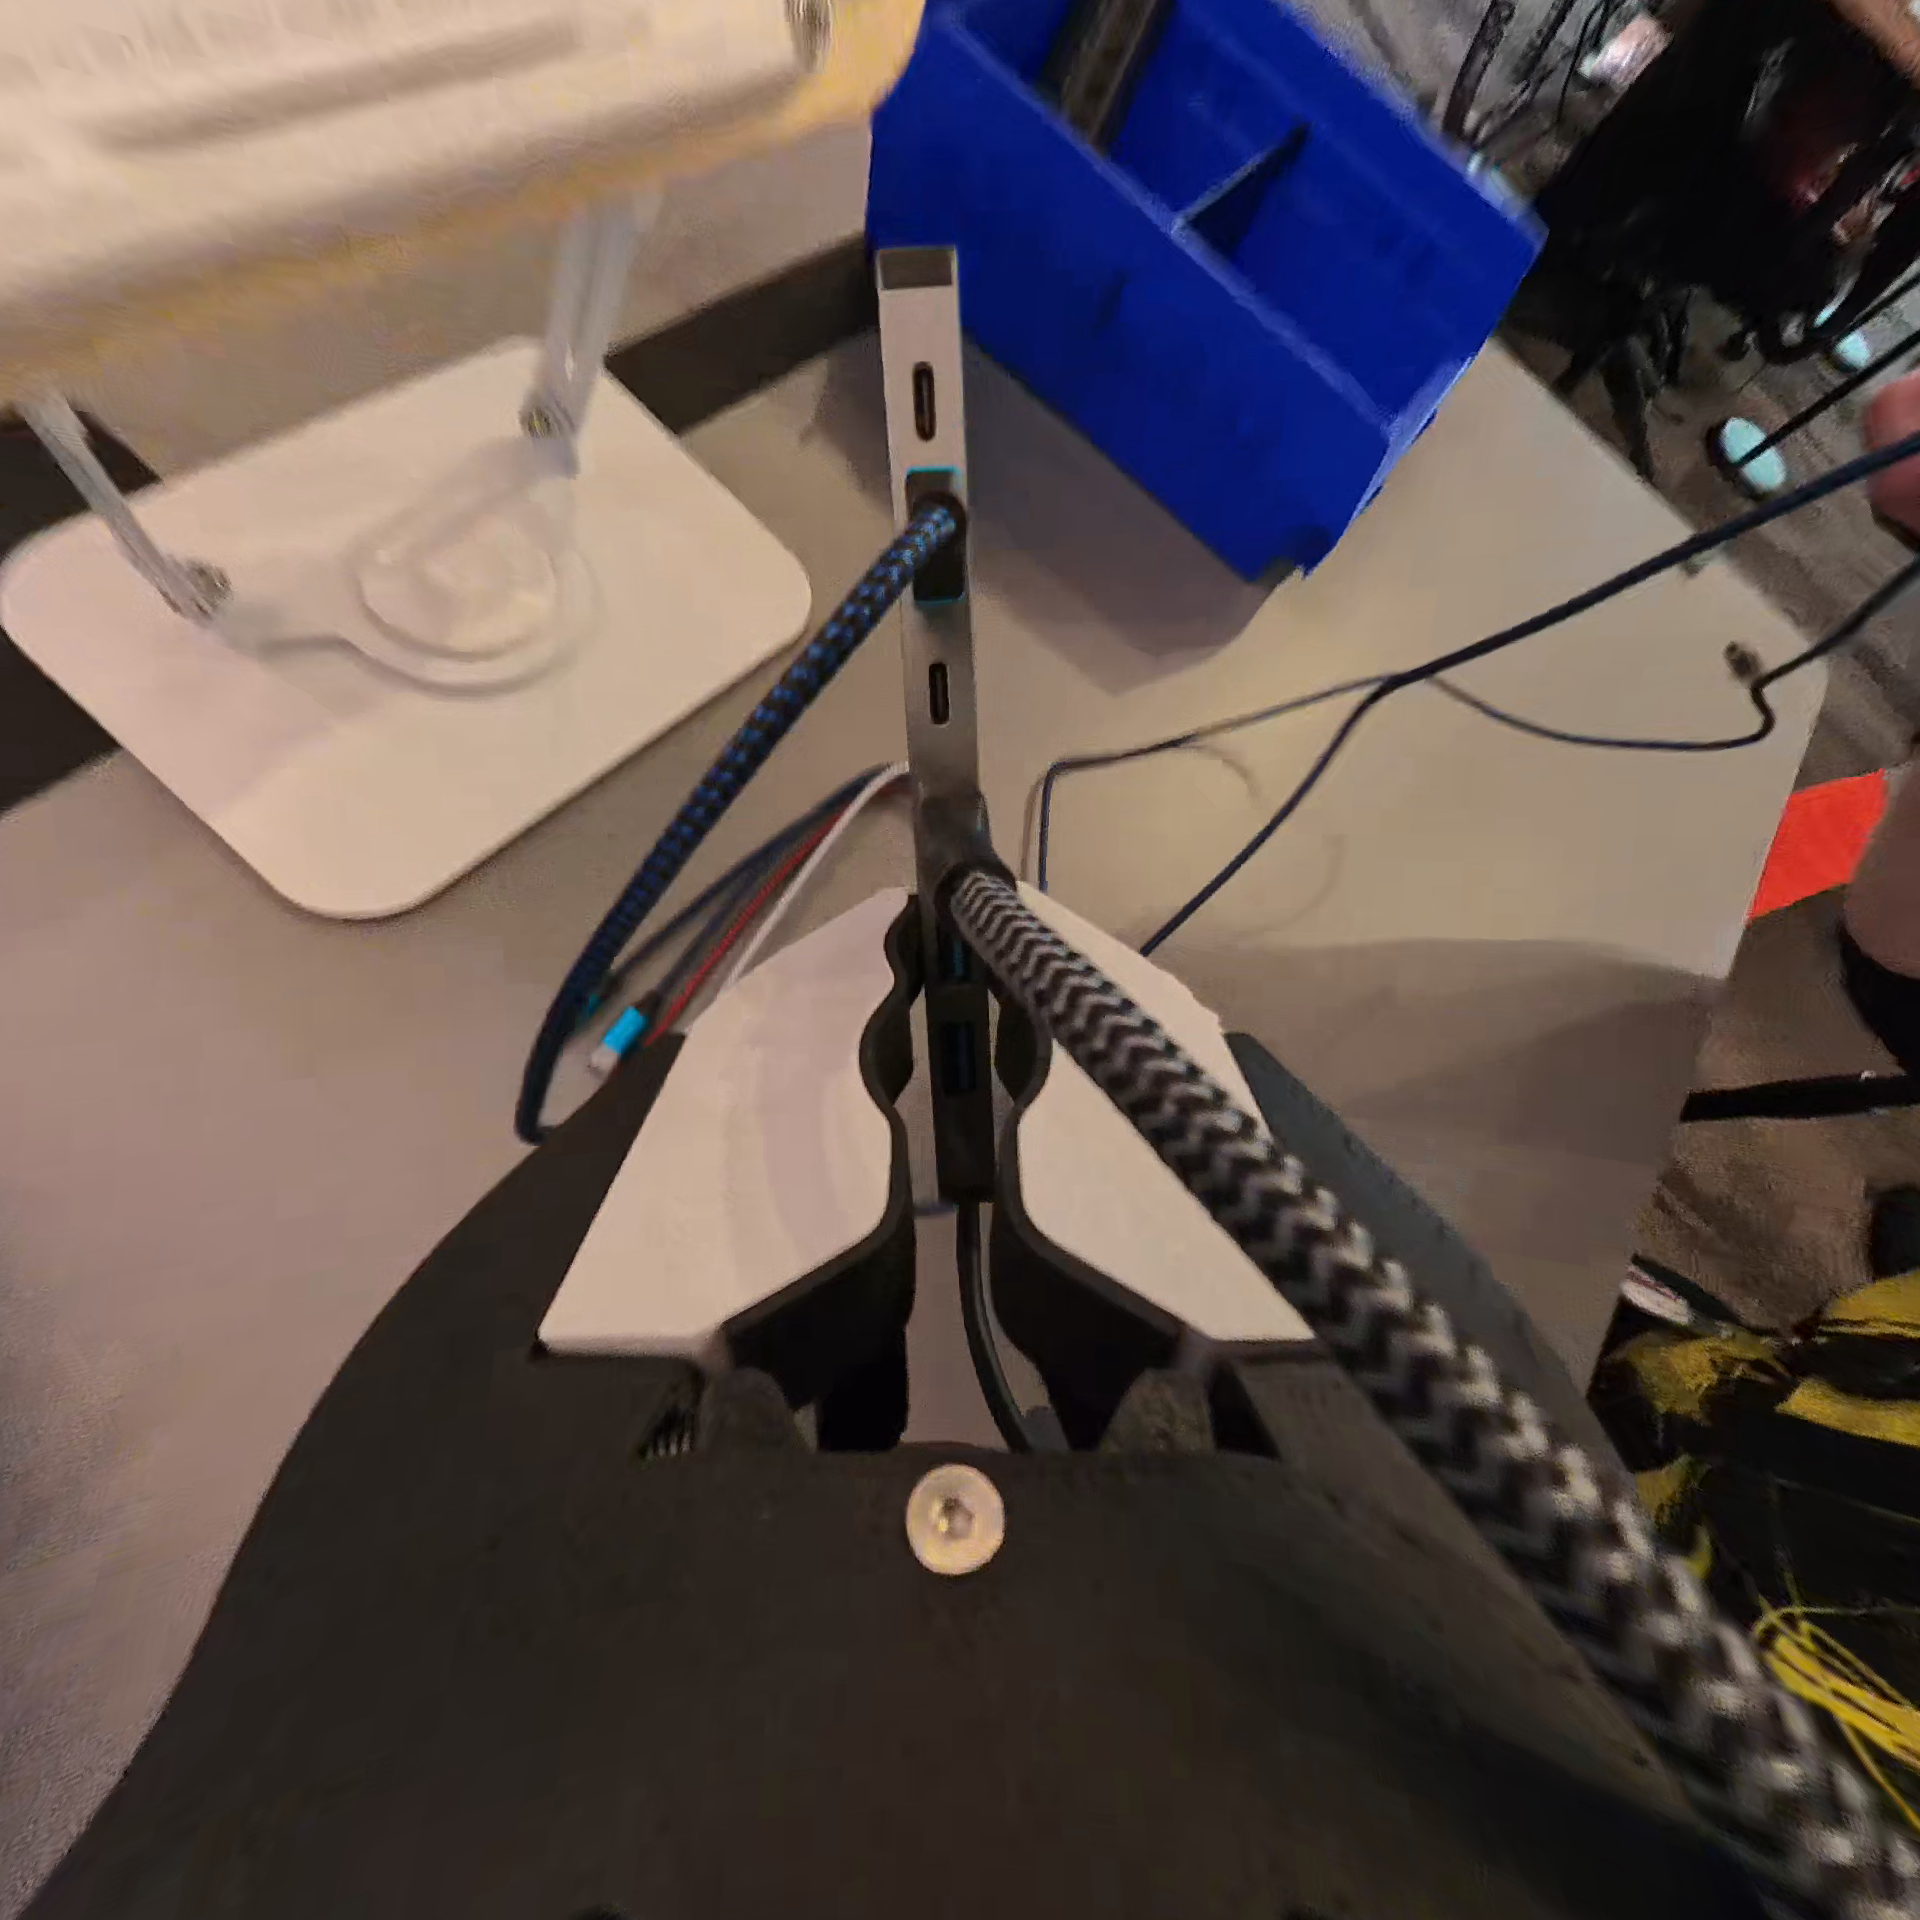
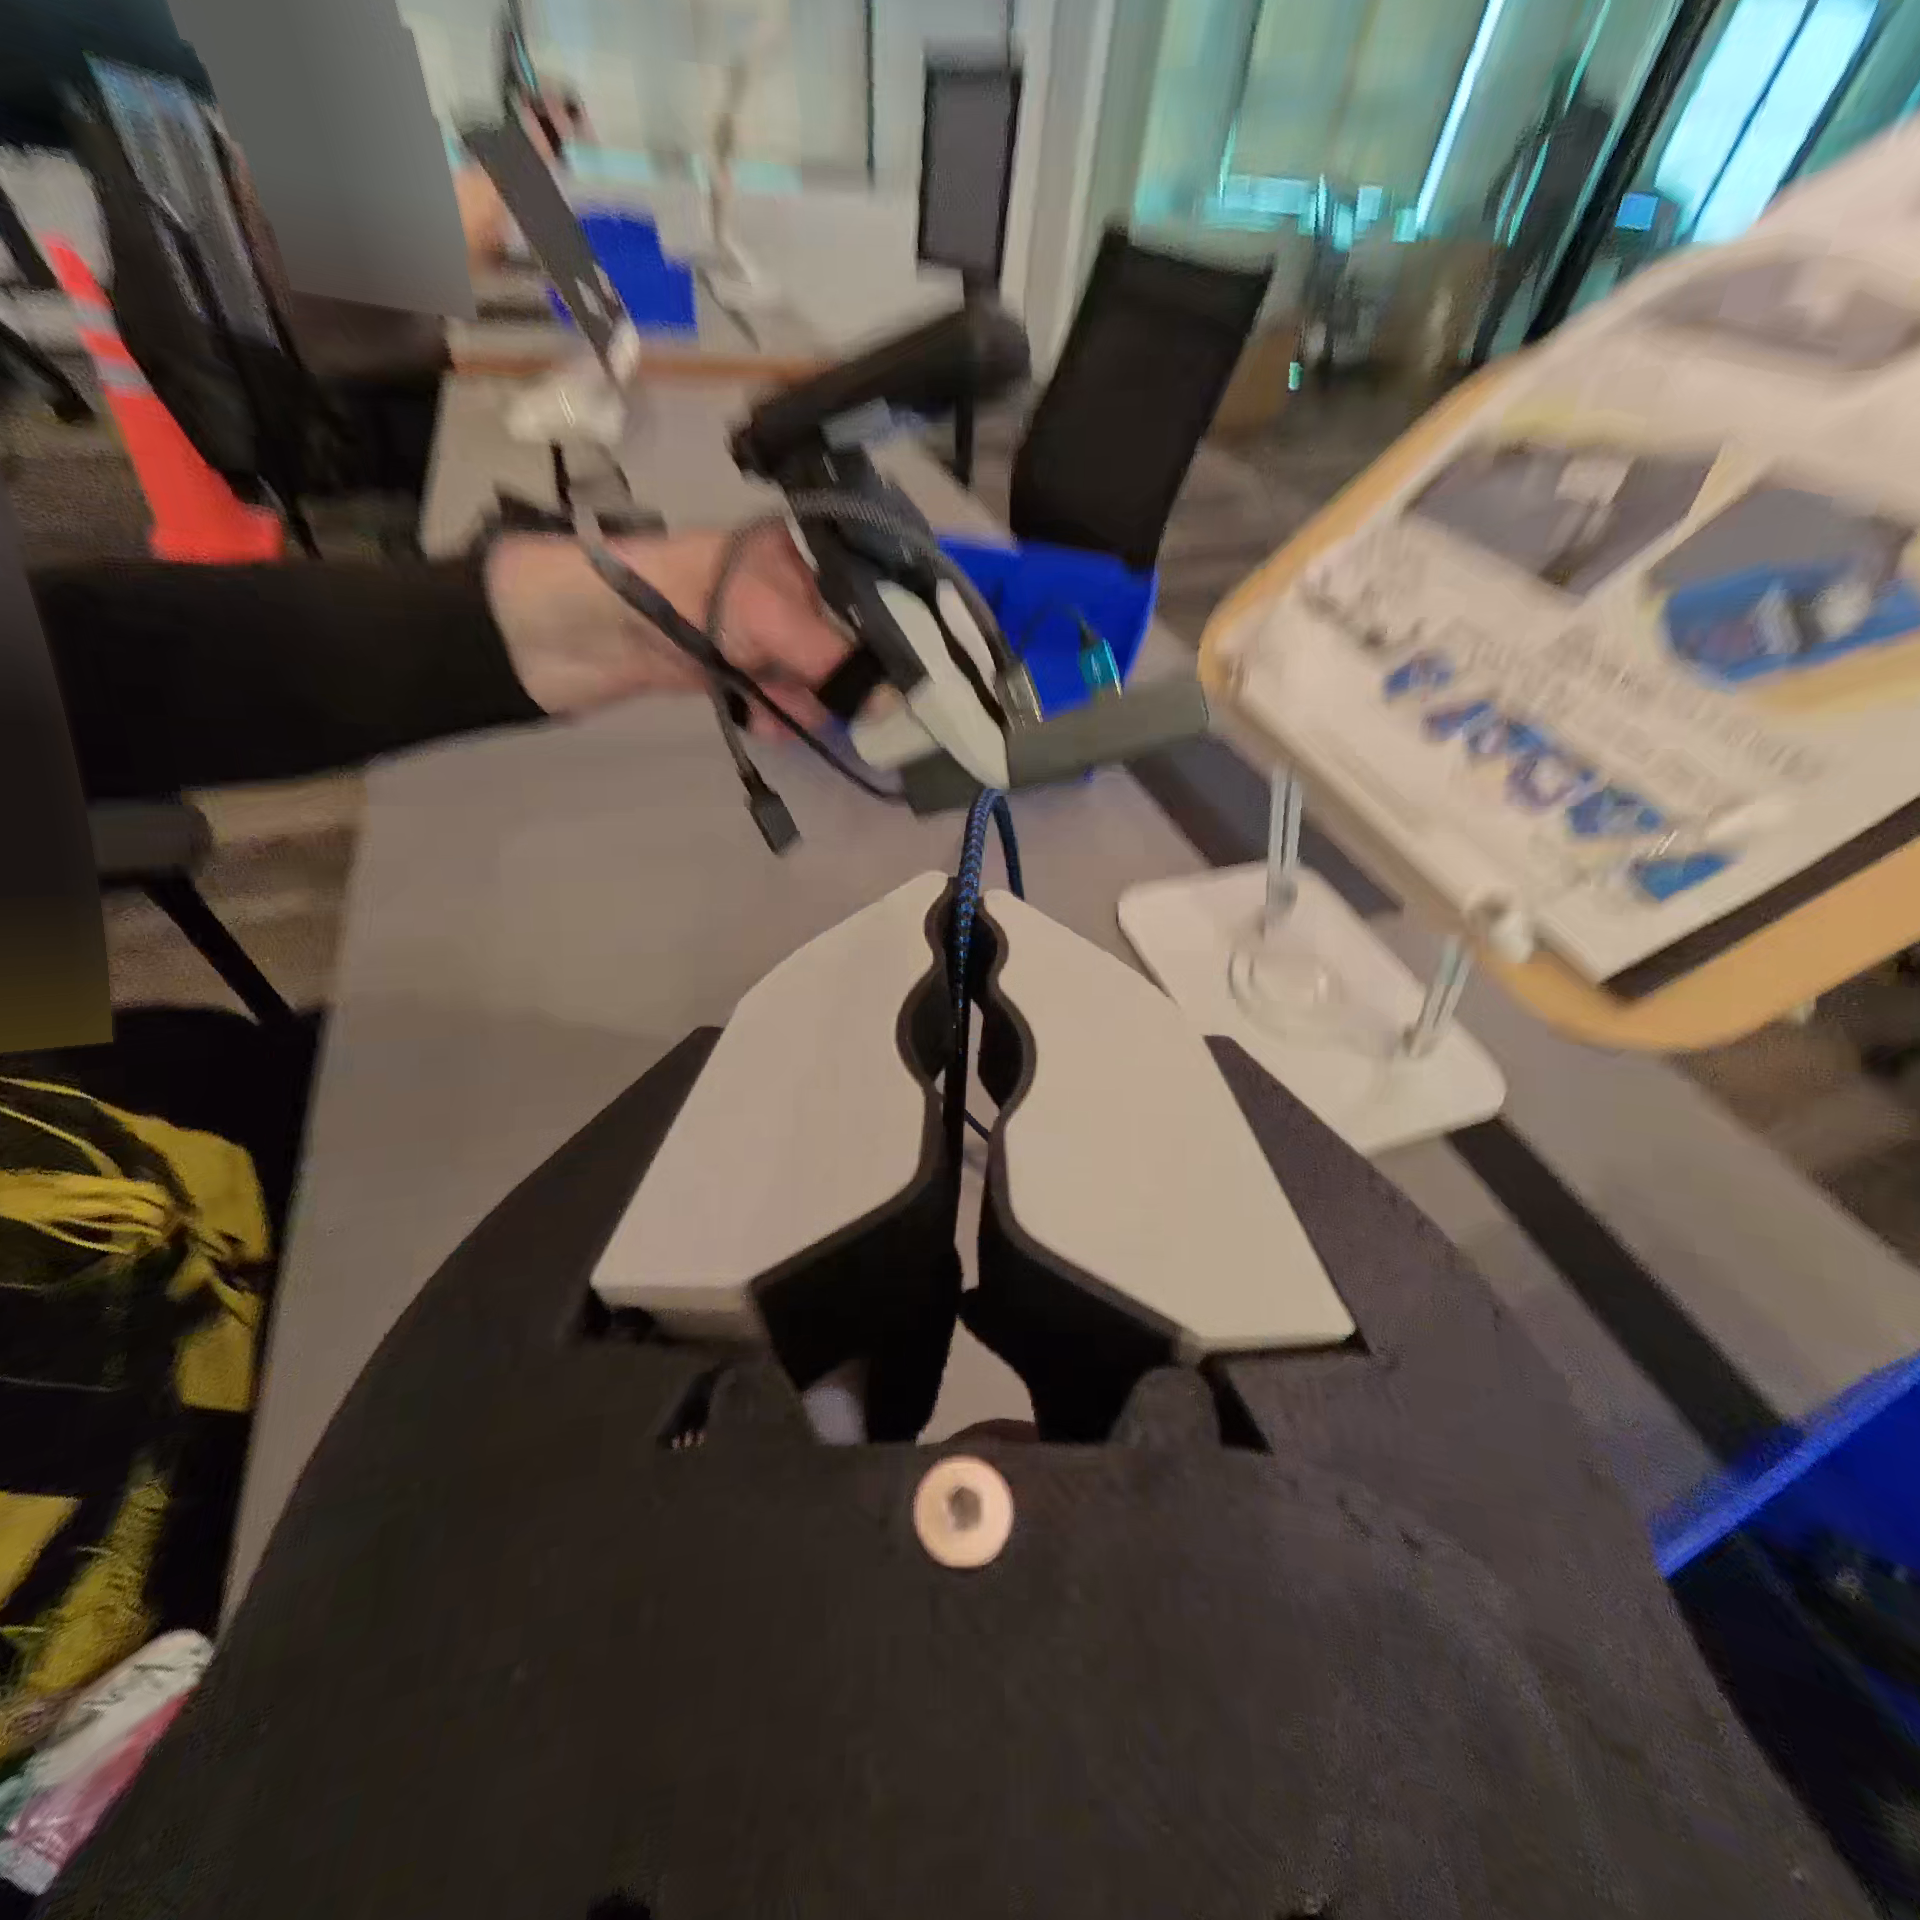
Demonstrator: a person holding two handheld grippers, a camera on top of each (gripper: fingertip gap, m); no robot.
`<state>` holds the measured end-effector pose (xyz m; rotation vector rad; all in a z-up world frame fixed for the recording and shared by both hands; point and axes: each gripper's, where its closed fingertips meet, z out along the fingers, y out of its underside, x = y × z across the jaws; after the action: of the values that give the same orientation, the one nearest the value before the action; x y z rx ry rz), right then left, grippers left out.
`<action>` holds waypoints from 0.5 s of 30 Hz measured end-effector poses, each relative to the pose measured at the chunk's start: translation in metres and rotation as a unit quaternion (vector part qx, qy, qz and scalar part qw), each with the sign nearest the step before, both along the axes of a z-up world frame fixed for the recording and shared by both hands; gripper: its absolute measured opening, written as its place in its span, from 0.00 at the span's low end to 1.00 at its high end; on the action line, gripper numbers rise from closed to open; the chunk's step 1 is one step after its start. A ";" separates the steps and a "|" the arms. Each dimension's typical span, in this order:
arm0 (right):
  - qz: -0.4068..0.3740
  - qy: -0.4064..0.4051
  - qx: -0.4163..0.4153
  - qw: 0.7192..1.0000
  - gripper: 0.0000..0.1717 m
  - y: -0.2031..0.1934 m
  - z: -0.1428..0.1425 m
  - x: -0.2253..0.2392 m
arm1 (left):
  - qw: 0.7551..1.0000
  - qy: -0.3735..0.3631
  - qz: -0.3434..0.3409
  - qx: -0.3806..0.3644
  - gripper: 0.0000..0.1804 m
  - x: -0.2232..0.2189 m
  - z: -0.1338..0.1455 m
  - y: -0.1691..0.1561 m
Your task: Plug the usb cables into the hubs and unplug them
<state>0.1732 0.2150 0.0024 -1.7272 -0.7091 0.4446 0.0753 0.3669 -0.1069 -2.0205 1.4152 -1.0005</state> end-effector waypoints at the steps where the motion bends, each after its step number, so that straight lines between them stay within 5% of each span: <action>1: 0.008 -0.009 -0.033 0.999 0.00 0.009 -0.029 -0.008 | 1.000 0.021 0.004 0.002 0.06 -0.003 -0.016 -0.001; 5: 0.002 -0.088 -0.129 0.988 0.00 0.038 -0.130 -0.026 | 0.995 0.086 0.006 0.053 0.06 -0.014 -0.070 -0.001; 6: -0.018 -0.122 -0.143 0.982 0.07 0.045 -0.147 -0.025 | 0.993 0.101 -0.005 0.053 0.06 -0.015 -0.081 -0.005; 7: -0.034 -0.138 -0.149 0.979 0.43 0.051 -0.156 -0.027 | 0.993 0.103 -0.027 0.045 0.07 -0.013 -0.089 -0.014; 8: -0.030 -0.140 -0.141 0.980 0.48 0.055 -0.158 -0.034 | 0.993 0.098 -0.044 0.045 0.07 -0.009 -0.094 -0.021; 13: -0.020 -0.122 -0.089 0.988 0.58 0.089 -0.151 -0.059 | 0.981 0.084 -0.156 0.083 0.07 0.007 -0.106 -0.058; 15: 0.013 -0.112 -0.110 0.988 0.53 0.098 -0.162 -0.061 | 0.967 0.089 -0.210 0.114 0.07 0.007 -0.109 -0.073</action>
<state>0.1121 0.3130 -0.1597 -1.9993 -0.8700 0.3610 0.0824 0.2936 -0.2162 -1.7130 2.0137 -0.7837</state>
